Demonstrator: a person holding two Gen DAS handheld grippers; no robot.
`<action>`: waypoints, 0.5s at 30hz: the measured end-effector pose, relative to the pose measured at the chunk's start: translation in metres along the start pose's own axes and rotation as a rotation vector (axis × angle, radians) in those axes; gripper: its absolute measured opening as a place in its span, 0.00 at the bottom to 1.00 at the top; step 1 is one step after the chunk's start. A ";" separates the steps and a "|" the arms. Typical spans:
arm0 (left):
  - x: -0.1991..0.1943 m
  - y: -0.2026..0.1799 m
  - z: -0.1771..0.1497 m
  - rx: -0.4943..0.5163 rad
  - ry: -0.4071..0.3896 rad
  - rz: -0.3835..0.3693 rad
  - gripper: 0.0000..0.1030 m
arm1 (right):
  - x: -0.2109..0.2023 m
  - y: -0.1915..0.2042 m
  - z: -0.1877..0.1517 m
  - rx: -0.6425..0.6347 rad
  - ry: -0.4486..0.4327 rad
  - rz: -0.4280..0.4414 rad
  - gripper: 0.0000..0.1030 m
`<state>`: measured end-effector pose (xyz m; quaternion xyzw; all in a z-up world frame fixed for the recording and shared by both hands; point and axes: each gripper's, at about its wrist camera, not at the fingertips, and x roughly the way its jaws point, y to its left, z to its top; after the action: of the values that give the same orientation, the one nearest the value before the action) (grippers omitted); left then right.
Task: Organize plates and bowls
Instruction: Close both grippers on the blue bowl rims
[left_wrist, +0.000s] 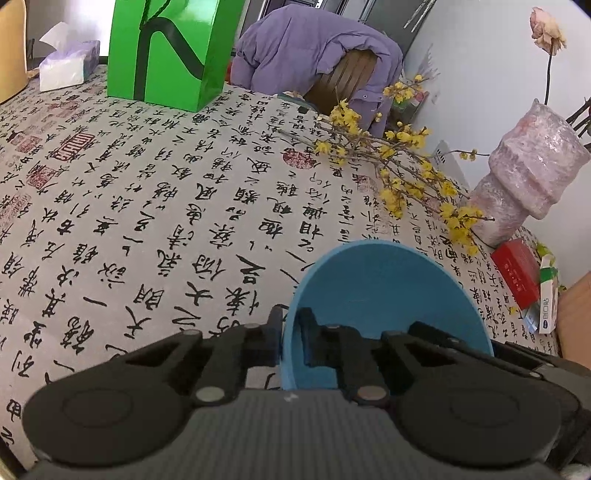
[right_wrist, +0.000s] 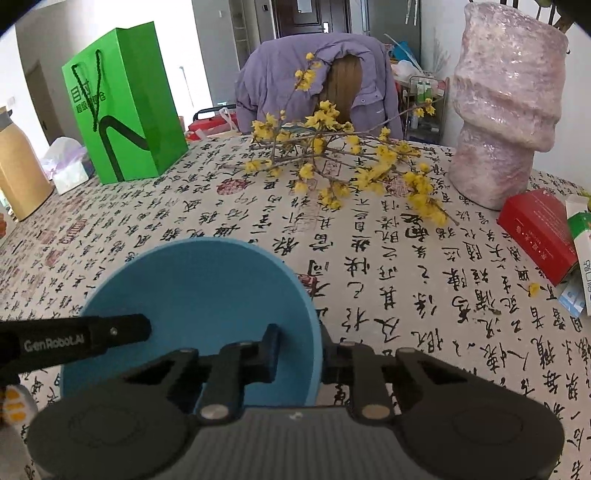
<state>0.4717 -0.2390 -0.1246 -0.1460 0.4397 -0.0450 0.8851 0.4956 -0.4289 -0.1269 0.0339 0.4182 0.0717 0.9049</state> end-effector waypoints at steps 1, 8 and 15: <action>0.000 0.000 0.000 0.002 -0.001 0.002 0.11 | 0.000 0.000 0.000 -0.002 -0.001 -0.001 0.18; 0.002 -0.001 -0.002 0.013 0.001 0.010 0.11 | 0.000 0.002 0.000 -0.010 -0.001 -0.010 0.18; 0.000 -0.005 -0.003 0.045 -0.009 0.022 0.11 | -0.001 -0.001 0.000 0.005 -0.003 -0.002 0.18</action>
<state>0.4694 -0.2447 -0.1253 -0.1215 0.4363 -0.0445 0.8904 0.4952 -0.4296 -0.1261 0.0356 0.4169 0.0696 0.9056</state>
